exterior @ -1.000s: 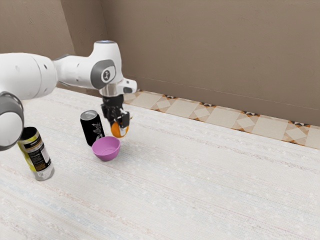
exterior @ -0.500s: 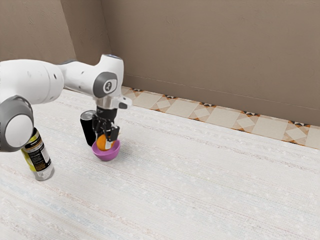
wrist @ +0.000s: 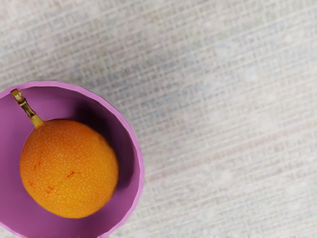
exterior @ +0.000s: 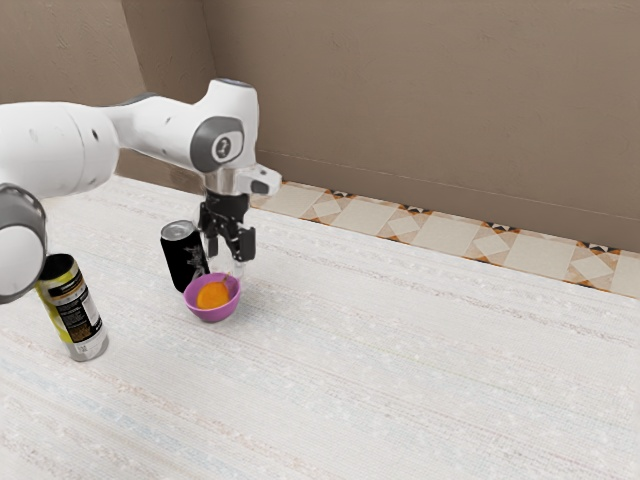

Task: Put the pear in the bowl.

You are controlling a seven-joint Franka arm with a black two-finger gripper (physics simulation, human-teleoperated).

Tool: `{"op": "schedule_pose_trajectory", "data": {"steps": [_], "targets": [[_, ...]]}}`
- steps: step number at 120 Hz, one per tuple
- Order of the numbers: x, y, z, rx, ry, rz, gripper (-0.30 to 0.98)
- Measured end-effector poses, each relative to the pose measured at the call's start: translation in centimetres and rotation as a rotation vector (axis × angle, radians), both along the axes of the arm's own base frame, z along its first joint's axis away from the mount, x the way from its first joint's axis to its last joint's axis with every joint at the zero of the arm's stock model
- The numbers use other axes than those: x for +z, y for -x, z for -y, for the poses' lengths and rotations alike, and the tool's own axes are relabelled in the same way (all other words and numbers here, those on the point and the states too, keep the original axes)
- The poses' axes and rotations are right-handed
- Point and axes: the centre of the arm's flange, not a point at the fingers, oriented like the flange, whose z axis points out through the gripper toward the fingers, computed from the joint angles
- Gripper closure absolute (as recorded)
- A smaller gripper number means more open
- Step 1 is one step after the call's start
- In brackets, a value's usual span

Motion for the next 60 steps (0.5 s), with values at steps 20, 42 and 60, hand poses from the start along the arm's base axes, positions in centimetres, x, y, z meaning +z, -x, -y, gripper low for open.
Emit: {"op": "schedule_pose_trajectory", "data": {"steps": [20,42,60], "targets": [[4.7,0.8,6.6,-0.104,0.063,0.064,0.02],[9.0,1.6,10.4,-0.151,0.150,0.139,0.01],[11.7,2.2,11.9,-0.172,0.167,0.193,0.00]]}}
